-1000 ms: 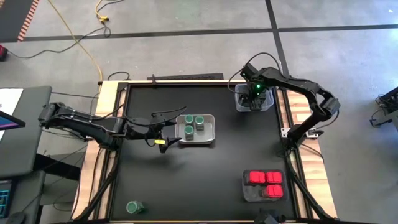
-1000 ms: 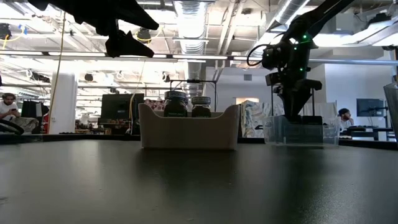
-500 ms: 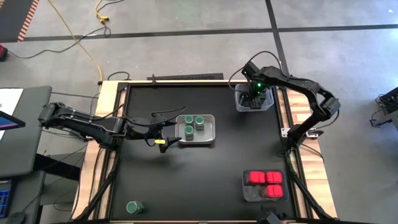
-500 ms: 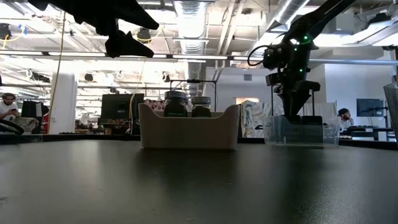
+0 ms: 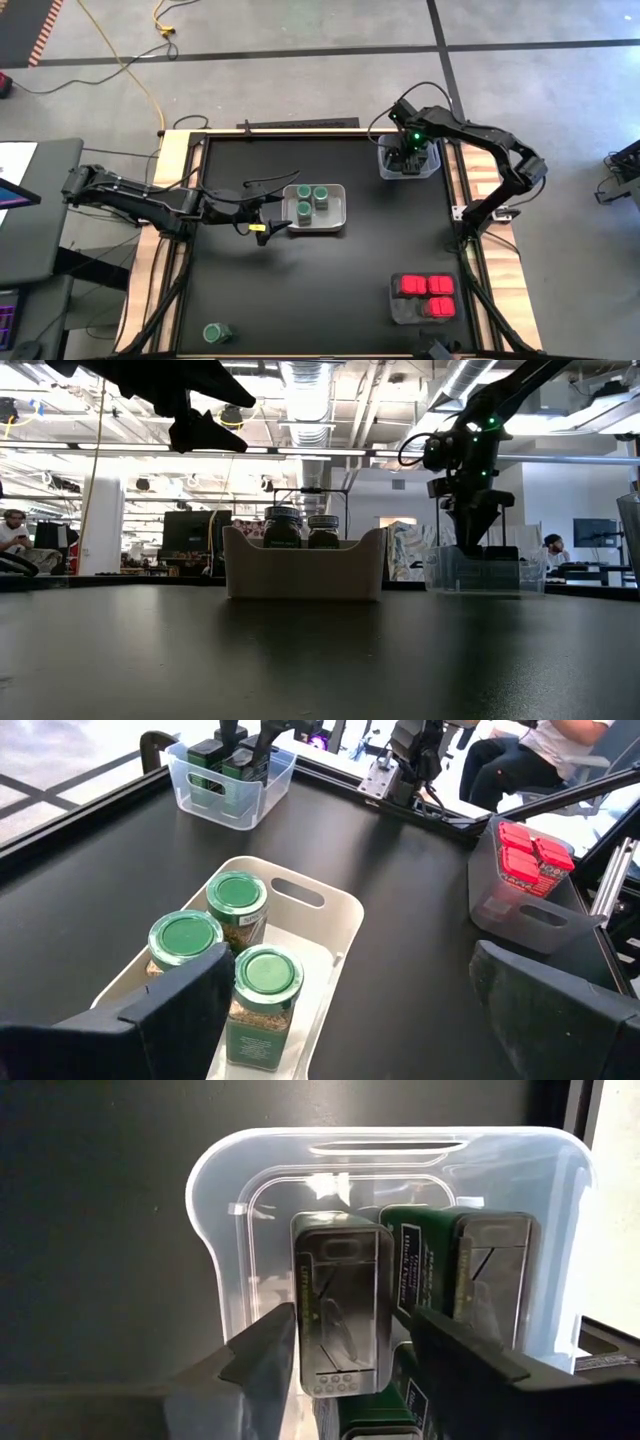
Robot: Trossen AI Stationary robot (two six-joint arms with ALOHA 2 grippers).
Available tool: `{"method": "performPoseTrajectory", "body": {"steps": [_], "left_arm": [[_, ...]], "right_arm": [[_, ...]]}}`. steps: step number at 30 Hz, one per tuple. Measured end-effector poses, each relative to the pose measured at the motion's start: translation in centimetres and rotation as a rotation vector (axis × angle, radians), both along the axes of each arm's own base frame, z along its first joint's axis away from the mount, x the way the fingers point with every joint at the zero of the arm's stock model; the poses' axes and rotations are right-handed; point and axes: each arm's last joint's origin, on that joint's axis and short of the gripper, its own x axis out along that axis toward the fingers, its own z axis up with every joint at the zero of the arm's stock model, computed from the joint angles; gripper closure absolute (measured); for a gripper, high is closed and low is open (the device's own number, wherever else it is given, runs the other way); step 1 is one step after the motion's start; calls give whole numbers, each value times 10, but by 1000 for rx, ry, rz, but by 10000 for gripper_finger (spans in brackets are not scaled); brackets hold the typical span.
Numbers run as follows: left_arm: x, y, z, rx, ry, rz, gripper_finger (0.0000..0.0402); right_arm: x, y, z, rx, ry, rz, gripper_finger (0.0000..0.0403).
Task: Sort spices by type
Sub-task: Put the black seasoning can into the transparent bin, then put the green seasoning bottle into the white bin
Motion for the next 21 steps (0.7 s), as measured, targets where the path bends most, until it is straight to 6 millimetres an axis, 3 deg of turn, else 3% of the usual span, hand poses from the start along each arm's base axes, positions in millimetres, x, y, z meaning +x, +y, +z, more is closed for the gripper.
{"method": "performPoseTrajectory", "body": {"steps": [6, 12, 21], "left_arm": [[0, 0, 0, 0, 0, 0, 14], [0, 0, 0, 6, 1, -2, 14], [0, 0, 0, 14, 3, -4, 14]], "right_arm": [[0, 0, 0, -3, -3, -2, 149], [-1, 1, 3, -12, -11, -1, 146], [-13, 14, 34, -89, -88, -18, 147]]}}
